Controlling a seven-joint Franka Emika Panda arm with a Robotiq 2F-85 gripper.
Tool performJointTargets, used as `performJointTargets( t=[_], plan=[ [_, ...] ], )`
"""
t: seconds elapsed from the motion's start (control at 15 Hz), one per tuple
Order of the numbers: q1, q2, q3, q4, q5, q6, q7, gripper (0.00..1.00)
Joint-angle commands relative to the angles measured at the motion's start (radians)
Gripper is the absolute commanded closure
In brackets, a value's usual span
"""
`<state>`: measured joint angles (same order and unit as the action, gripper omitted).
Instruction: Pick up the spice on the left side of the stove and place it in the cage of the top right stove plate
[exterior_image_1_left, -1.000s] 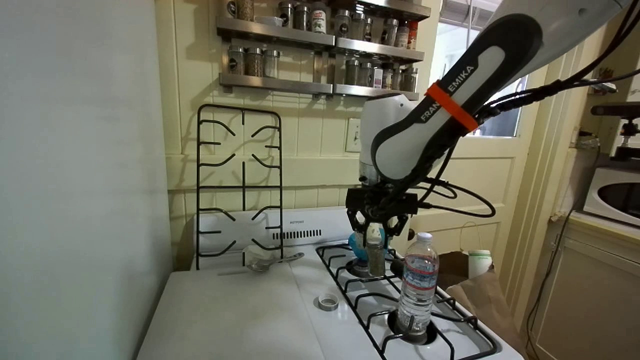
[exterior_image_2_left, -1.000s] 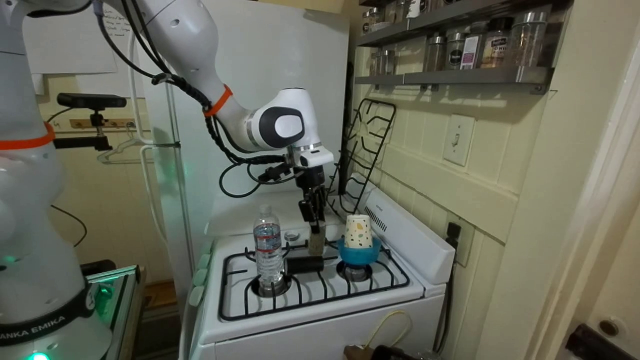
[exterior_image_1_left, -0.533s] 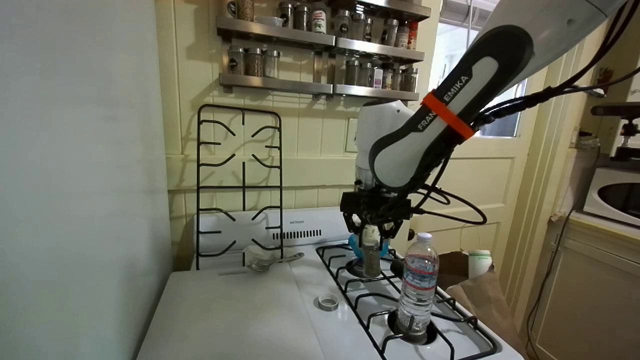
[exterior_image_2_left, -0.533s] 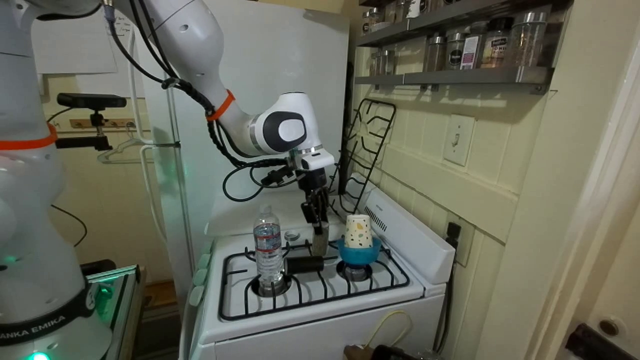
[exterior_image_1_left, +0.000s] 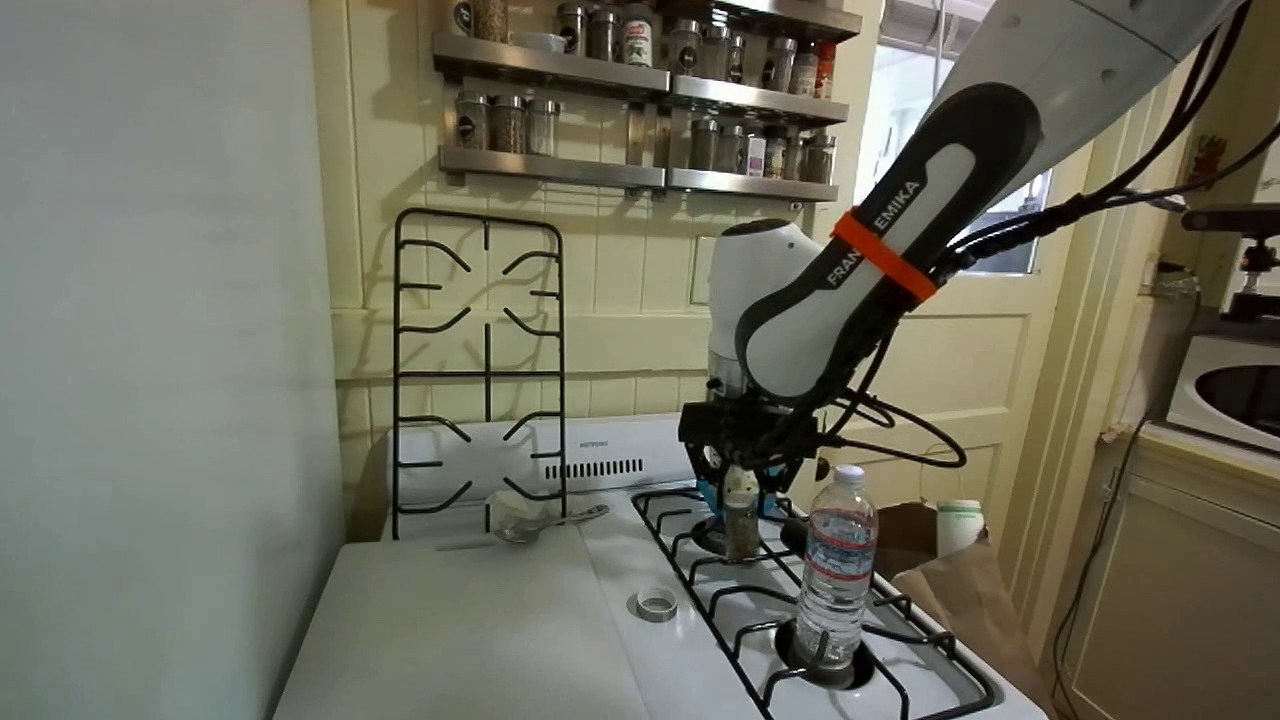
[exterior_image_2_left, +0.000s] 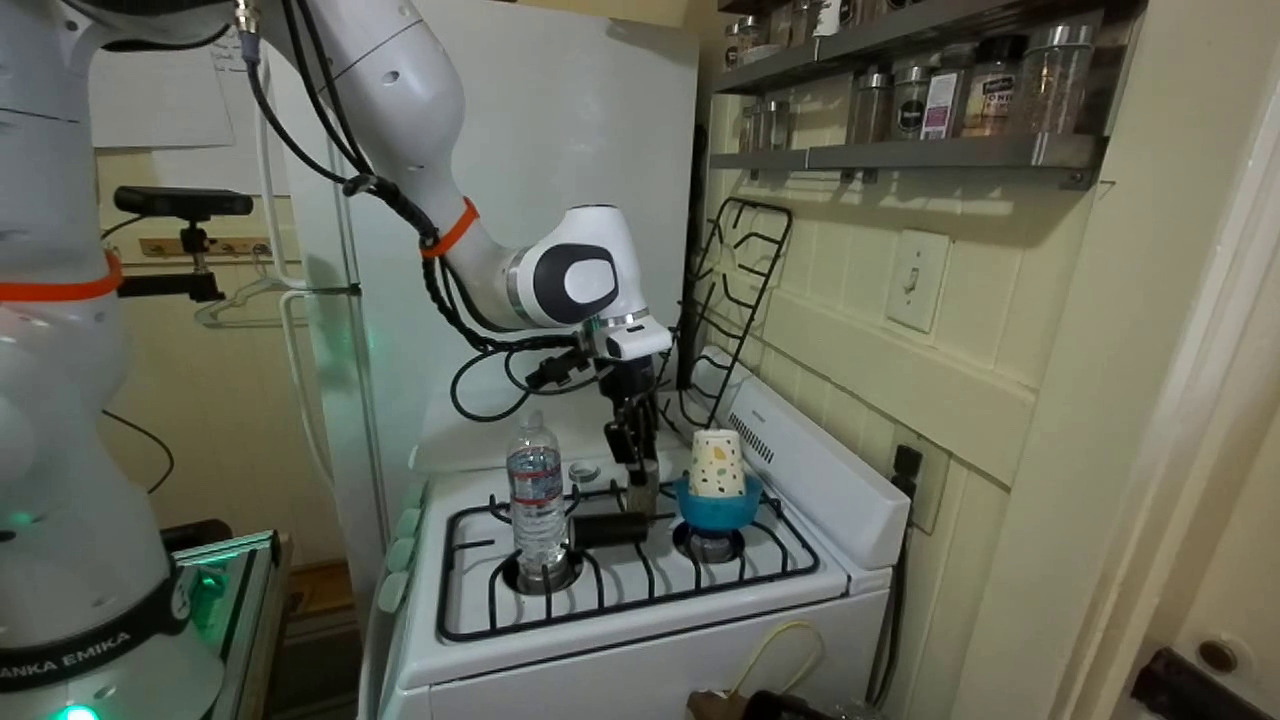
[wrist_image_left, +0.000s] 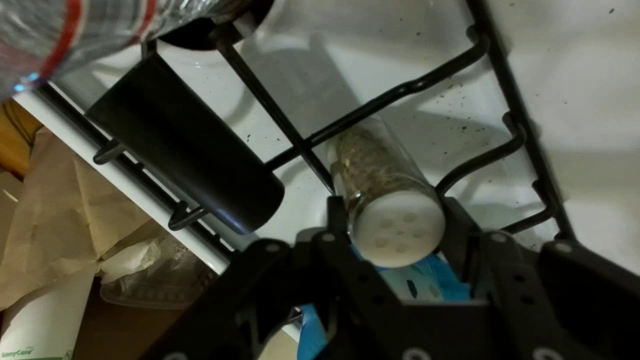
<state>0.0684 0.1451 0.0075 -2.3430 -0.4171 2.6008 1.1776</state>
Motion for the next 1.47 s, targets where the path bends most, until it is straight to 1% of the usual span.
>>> performJointTargets(
  t=[0.0,0.27,0.33,0.4,0.47,0.53,0.73,0.93,1.13,1.27,1.4],
  plan=[
    [0.019,0.023,-0.023,0.0,0.001,0.031,0.009,0.77],
    [0.021,0.037,-0.023,0.003,0.03,0.021,-0.024,0.77],
    [0.022,0.04,-0.023,0.003,0.033,0.02,-0.028,0.63],
    [0.022,0.041,-0.023,0.004,0.037,0.015,-0.035,0.38],
    [0.022,0.042,-0.022,0.004,0.041,0.012,-0.041,0.27],
    [0.023,0.04,-0.022,0.004,0.044,0.01,-0.047,0.22],
    [0.023,0.016,-0.017,0.001,0.067,-0.017,-0.076,0.01],
    [0.033,-0.05,-0.008,-0.014,0.082,-0.038,-0.099,0.0],
    [0.037,-0.136,0.019,-0.032,0.121,-0.047,-0.15,0.0],
    [0.042,-0.205,0.033,-0.039,0.092,-0.072,-0.127,0.0],
    [0.038,-0.254,0.059,-0.041,0.075,-0.05,-0.143,0.0]
  ],
)
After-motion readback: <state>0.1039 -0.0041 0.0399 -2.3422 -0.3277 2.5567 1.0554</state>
